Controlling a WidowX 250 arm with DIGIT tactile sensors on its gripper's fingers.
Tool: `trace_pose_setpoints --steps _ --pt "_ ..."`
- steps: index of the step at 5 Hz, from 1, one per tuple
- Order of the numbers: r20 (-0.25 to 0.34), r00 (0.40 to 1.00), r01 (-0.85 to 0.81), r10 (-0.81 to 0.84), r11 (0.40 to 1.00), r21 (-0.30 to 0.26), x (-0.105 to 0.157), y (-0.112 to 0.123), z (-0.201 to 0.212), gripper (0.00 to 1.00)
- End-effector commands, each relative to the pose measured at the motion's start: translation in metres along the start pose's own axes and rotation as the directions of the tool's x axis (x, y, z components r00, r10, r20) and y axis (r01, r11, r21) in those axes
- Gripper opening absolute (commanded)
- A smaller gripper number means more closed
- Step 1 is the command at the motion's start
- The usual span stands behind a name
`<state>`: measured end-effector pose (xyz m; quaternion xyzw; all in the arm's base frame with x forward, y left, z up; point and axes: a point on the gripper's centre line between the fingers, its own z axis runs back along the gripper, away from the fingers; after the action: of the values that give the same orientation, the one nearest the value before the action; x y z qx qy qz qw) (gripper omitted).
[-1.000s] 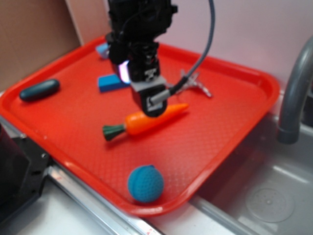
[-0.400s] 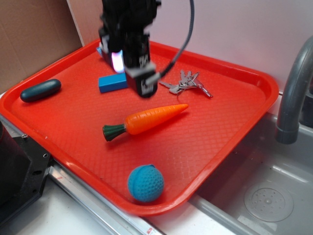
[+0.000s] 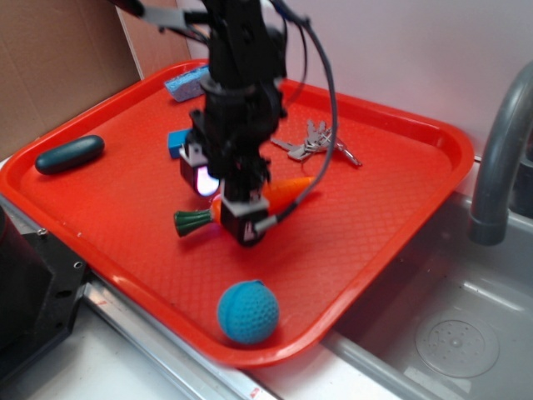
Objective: Grab the carrot.
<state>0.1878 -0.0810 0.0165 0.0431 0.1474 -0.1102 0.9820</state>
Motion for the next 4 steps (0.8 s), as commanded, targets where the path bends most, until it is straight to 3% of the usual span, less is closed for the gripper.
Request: trace_pose_setpoints --steps 1,2,4 --pt "0.007 1.0 -0.015 0.014 1.0 0.024 -0.012 -0.009 -0.008 0.0" --pt "0.028 0.999 -0.02 0.02 1.0 0.01 -0.016 -0.009 -0.001 0.0" --pt "0.204 0.978 0.04 -0.042 0.999 0.018 -0.025 -0.011 0.091 0.0"
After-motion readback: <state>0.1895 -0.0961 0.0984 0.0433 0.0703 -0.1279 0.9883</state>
